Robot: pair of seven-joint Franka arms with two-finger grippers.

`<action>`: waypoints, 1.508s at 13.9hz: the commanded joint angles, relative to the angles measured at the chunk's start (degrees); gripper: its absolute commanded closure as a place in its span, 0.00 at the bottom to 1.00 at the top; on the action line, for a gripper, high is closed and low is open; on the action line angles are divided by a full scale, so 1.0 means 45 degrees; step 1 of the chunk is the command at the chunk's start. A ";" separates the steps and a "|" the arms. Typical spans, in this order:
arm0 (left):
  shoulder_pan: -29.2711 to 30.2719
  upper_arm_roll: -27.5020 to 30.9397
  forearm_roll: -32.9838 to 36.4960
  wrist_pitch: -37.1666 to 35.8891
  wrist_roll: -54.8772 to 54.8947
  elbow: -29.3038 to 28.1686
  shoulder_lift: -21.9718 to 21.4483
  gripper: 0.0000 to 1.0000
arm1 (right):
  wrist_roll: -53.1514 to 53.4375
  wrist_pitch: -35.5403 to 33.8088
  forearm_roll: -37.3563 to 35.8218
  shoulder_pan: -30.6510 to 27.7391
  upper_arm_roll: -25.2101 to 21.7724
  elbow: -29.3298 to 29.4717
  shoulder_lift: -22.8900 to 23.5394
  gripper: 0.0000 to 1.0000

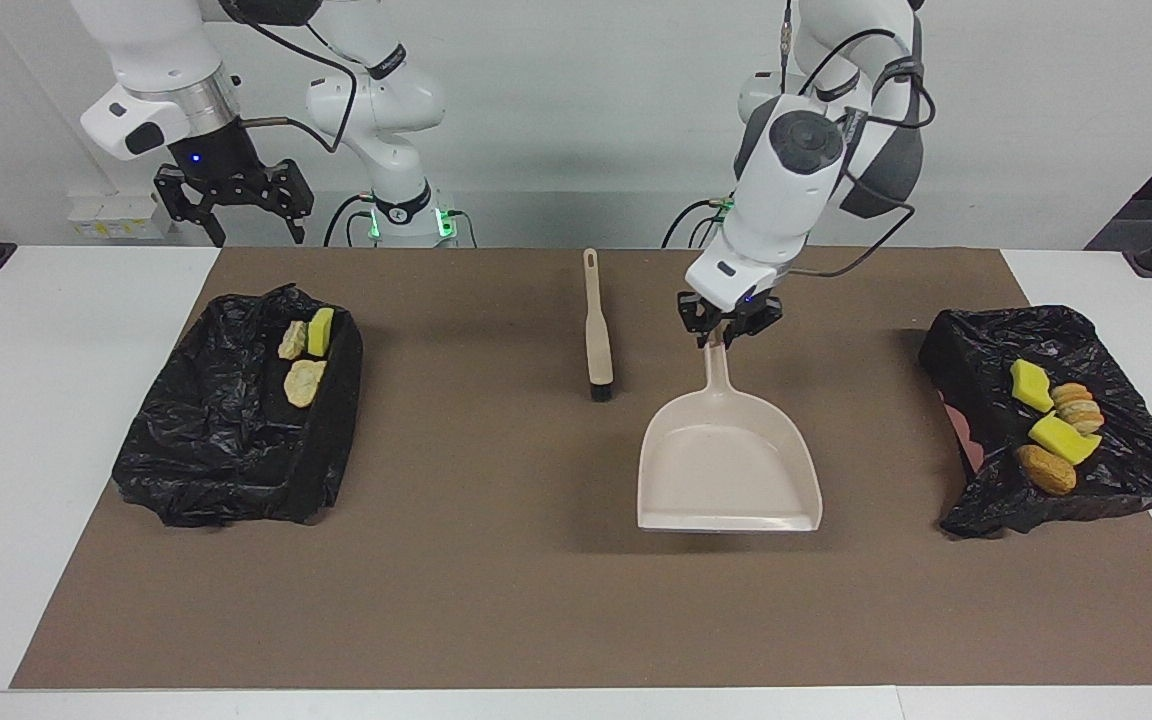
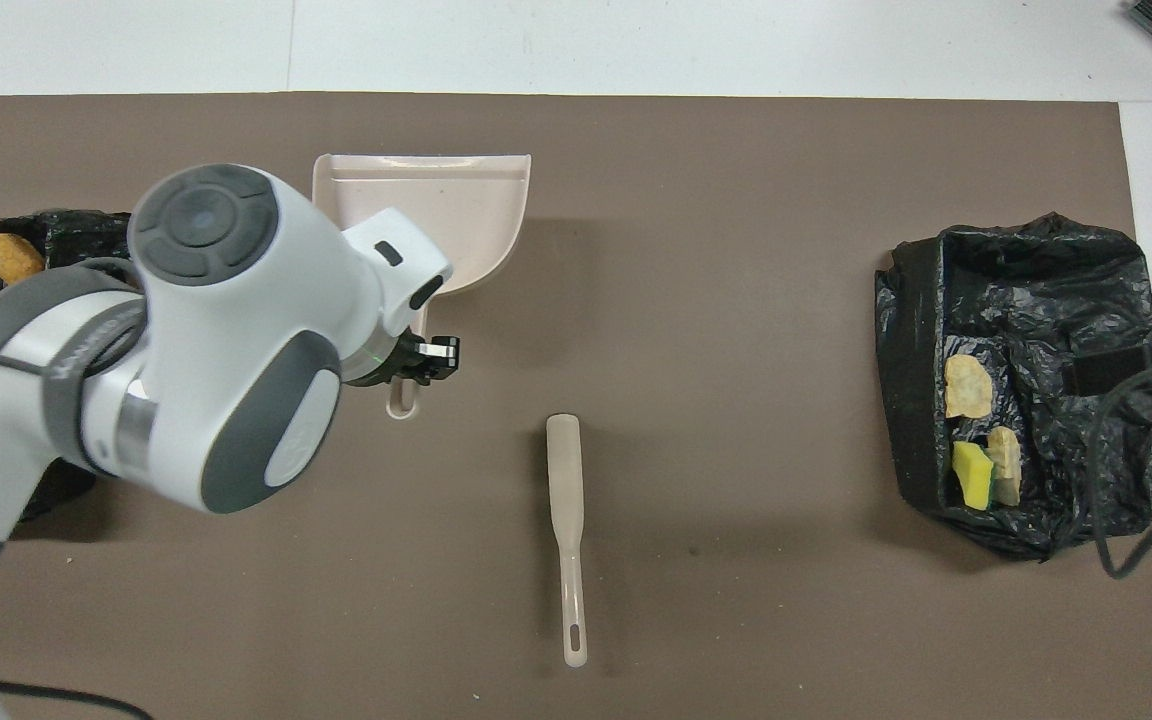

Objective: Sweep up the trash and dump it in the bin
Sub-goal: 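Lower the empty dustpan onto the table beside the brush with the left gripper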

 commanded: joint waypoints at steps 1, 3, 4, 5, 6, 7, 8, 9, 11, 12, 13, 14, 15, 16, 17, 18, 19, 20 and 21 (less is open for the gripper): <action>-0.0475 0.0236 -0.0425 0.0925 -0.1204 0.1428 0.1623 1.00 | -0.0302 -0.0051 -0.0173 -0.0116 0.0075 -0.0341 -0.0318 0.00; -0.0961 0.0236 -0.0485 0.1454 -0.1226 0.1389 0.1957 1.00 | -0.0302 -0.0070 -0.0173 -0.0116 0.0056 -0.0341 -0.0318 0.00; -0.0983 0.0236 -0.0446 0.1728 -0.1226 0.1350 0.1976 1.00 | -0.0302 -0.0089 -0.0173 -0.0116 0.0056 -0.0341 -0.0318 0.00; -0.1119 0.0217 -0.0446 0.1827 -0.1245 0.1311 0.2073 1.00 | -0.0302 -0.0109 -0.0173 -0.0116 0.0056 -0.0341 -0.0318 0.00; -0.1603 0.0236 -0.0427 0.1867 -0.1245 0.1350 0.2422 1.00 | -0.0302 -0.0128 -0.0173 -0.0116 0.0056 -0.0341 -0.0318 0.00; -0.1918 0.0256 -0.0426 0.1867 -0.1284 0.1466 0.2735 1.00 | -0.0302 -0.0129 -0.0173 -0.0116 0.0056 -0.0360 -0.0357 0.00; -0.1960 0.0256 -0.0330 0.1867 -0.1497 0.1622 0.3144 1.00 | -0.0302 -0.0129 -0.0173 -0.0116 0.0056 -0.0438 -0.0396 0.00; -0.2018 0.0256 -0.0290 0.1887 -0.1538 0.1662 0.3322 1.00 | -0.0283 -0.0129 -0.0173 -0.0116 0.0056 -0.0516 -0.0435 0.00; -0.2057 0.0256 -0.0270 0.2003 -0.1809 0.1643 0.3383 1.00 | -0.0283 -0.0109 -0.0173 -0.0116 0.0056 -0.0517 -0.0474 0.00; -0.1922 0.0256 -0.0328 0.2371 -0.2160 0.1604 0.3364 0.73 | -0.0283 -0.0128 -0.0173 -0.0116 0.0056 -0.0517 -0.0474 0.00; -0.1824 0.0256 -0.0406 0.2646 -0.2202 0.1546 0.3286 0.01 | -0.0302 -0.0109 -0.0173 -0.0116 0.0056 -0.0517 -0.0474 0.00; -0.1823 0.0353 -0.0387 0.2552 -0.2202 0.1429 0.3111 0.00 | -0.0302 -0.0128 -0.0173 -0.0116 0.0056 -0.0517 -0.0474 0.00; -0.1823 0.0392 -0.0387 0.2396 -0.2202 0.1428 0.2858 0.00 | -0.0302 -0.0129 -0.0153 -0.0116 0.0075 -0.0517 -0.0474 0.00; -0.1765 0.0489 -0.0387 0.2201 -0.2183 0.1428 0.2643 0.00 | -0.0302 -0.0148 -0.0134 -0.0116 0.0075 -0.0517 -0.0493 0.00; -0.1552 0.0587 -0.0387 0.1890 -0.2163 0.1409 0.2331 0.00 | -0.0321 -0.0148 -0.0134 -0.0116 0.0056 -0.0517 -0.0494 0.00; -0.1279 0.0607 -0.0387 0.1597 -0.2183 0.1428 0.2135 0.00 | -0.0302 -0.0148 -0.0134 -0.0116 0.0056 -0.0517 -0.0494 0.00; -0.0909 0.0607 -0.0407 0.1227 -0.2202 0.1467 0.2036 0.00 | -0.0321 -0.0148 -0.0134 -0.0116 0.0056 -0.0517 -0.0494 0.00; -0.0557 0.0646 -0.0388 0.0991 -0.2202 0.1506 0.1939 0.00 | -0.0322 -0.0167 -0.0134 -0.0116 0.0056 -0.0517 -0.0494 0.00; -0.0148 0.0646 -0.0407 0.1220 -0.2028 0.1487 0.1957 0.00 | -0.0322 -0.0168 -0.0134 -0.0116 0.0056 -0.0517 -0.0494 0.00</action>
